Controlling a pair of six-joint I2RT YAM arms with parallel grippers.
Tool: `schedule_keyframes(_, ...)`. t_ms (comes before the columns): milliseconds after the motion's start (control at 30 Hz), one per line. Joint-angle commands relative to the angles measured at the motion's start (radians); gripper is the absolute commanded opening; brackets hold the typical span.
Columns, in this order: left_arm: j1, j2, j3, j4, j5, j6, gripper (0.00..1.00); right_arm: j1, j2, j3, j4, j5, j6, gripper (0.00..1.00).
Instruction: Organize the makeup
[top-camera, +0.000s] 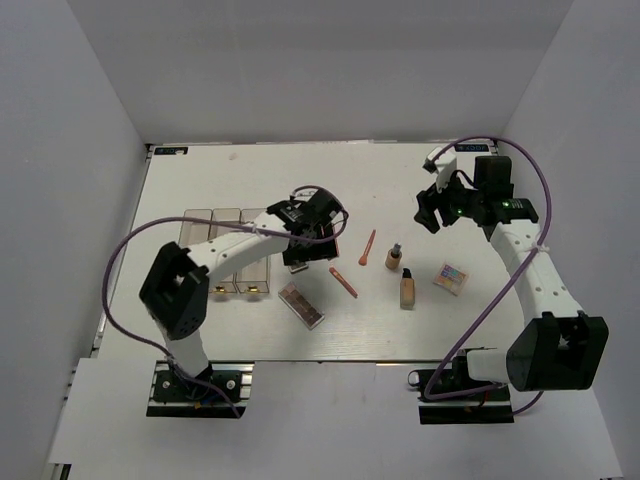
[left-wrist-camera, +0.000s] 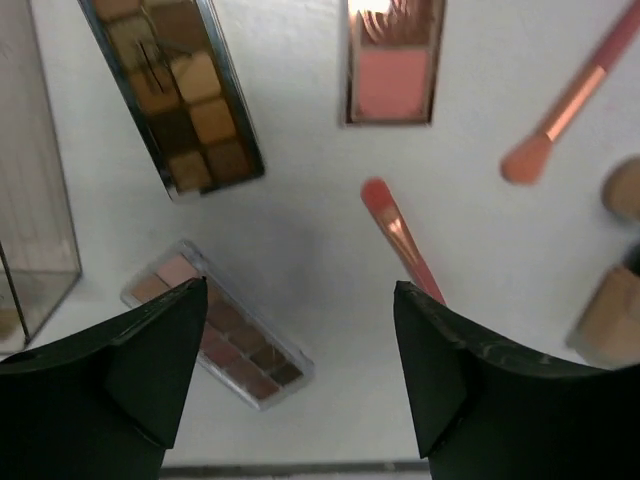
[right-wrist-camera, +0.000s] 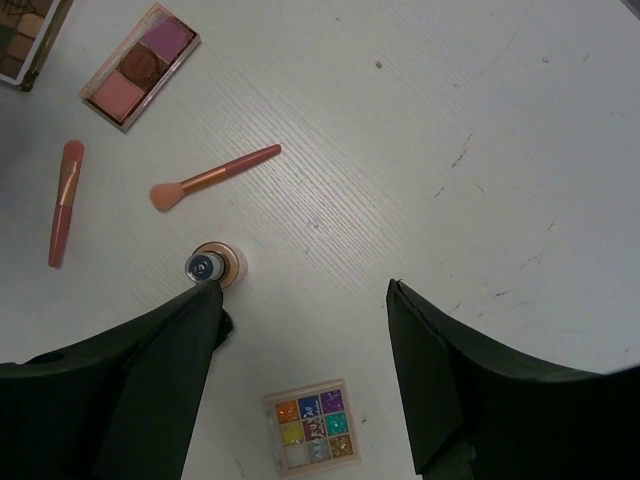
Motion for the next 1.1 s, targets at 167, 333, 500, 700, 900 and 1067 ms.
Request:
schedule_keyframes(167, 0.019, 0.17, 0.13, -0.059, -0.256, -0.002, 0.92, 0.001, 0.018, -0.001, 0.045, 0.024, 0.047, 0.75)
schedule_keyframes(333, 0.05, 0.223, 0.14, -0.019, -0.263, 0.026, 0.95, -0.002, 0.013, -0.017, 0.053, 0.042, 0.047, 0.77)
schedule_keyframes(500, 0.088, 0.255, 0.165, 0.003, -0.256, 0.053, 0.96, -0.002, 0.015, -0.026, 0.057, 0.047, 0.047, 0.77)
schedule_keyframes(700, 0.14, 0.275, 0.119, 0.067, -0.211, 0.099, 0.97, -0.006, 0.019, -0.026, 0.06, 0.048, 0.051, 0.78)
schedule_keyframes(900, 0.169, 0.282, 0.073, 0.119, -0.165, 0.107, 0.96, -0.004, 0.021, -0.029, 0.062, 0.056, 0.051, 0.78)
schedule_keyframes(1067, 0.169, 0.278, 0.027, 0.167, -0.119, 0.101, 0.89, -0.007, 0.024, -0.029, 0.063, 0.059, 0.054, 0.78)
